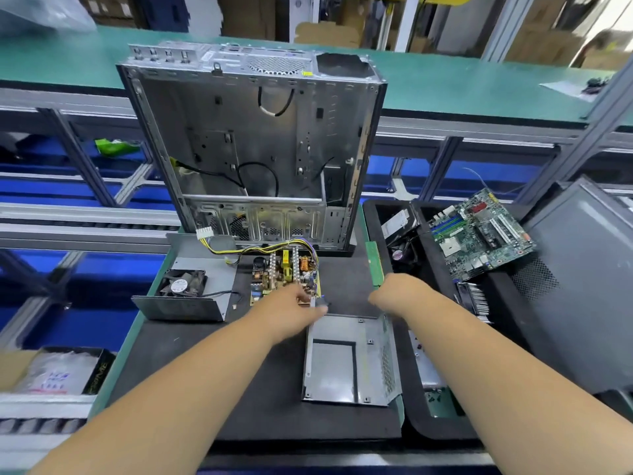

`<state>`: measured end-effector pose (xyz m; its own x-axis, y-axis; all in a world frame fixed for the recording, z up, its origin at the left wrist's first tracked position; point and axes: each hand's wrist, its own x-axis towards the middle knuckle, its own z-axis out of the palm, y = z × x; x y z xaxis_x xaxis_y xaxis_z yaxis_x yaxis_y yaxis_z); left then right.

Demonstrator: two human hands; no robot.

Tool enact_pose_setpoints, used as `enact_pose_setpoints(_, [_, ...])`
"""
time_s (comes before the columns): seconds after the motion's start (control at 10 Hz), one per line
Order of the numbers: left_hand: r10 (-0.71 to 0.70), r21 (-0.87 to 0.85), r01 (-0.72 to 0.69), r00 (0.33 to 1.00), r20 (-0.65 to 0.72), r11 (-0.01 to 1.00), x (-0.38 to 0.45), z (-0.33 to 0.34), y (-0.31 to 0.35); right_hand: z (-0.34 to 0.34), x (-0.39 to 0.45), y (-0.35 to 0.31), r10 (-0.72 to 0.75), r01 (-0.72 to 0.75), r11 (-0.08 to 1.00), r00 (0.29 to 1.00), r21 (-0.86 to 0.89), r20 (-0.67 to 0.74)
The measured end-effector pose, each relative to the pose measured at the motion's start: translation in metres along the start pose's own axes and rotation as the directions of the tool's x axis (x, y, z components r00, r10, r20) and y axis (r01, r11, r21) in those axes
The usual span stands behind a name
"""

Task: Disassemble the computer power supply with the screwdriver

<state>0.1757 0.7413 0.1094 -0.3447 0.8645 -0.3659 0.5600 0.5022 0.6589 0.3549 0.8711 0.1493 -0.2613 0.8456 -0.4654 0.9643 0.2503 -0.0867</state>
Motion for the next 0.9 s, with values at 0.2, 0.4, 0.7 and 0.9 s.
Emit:
enact_pose_setpoints(0.2, [-0.034, 0.165, 0.056, 0.991, -0.132, 0.985, -0.021, 0.008, 0.0, 0.011, -0.008, 0.004, -0.139, 0.085, 0.951, 0.977, 0.297, 0.162])
enact_pose_setpoints(0.4, [-0.085, 0.243, 0.177, 0.934, -0.346, 0.954, -0.038, -0.017, -0.025, 0.031, -0.016, -0.02, -0.317, 0.221, 0.85, 0.939, 0.478, 0.129])
enact_pose_setpoints(0.7, [-0.036, 0.209, 0.118, 0.932, -0.36, 0.971, -0.037, -0.042, -0.059, 0.041, -0.018, -0.06, -0.283, 0.252, 0.873, 0.959, 0.418, 0.013])
enact_pose_setpoints(0.9, [0.055, 0.103, -0.022, 0.941, -0.333, 0.994, -0.045, -0.059, -0.073, 0.048, -0.032, -0.048, -0.136, 0.163, 0.902, 0.986, 0.399, -0.096])
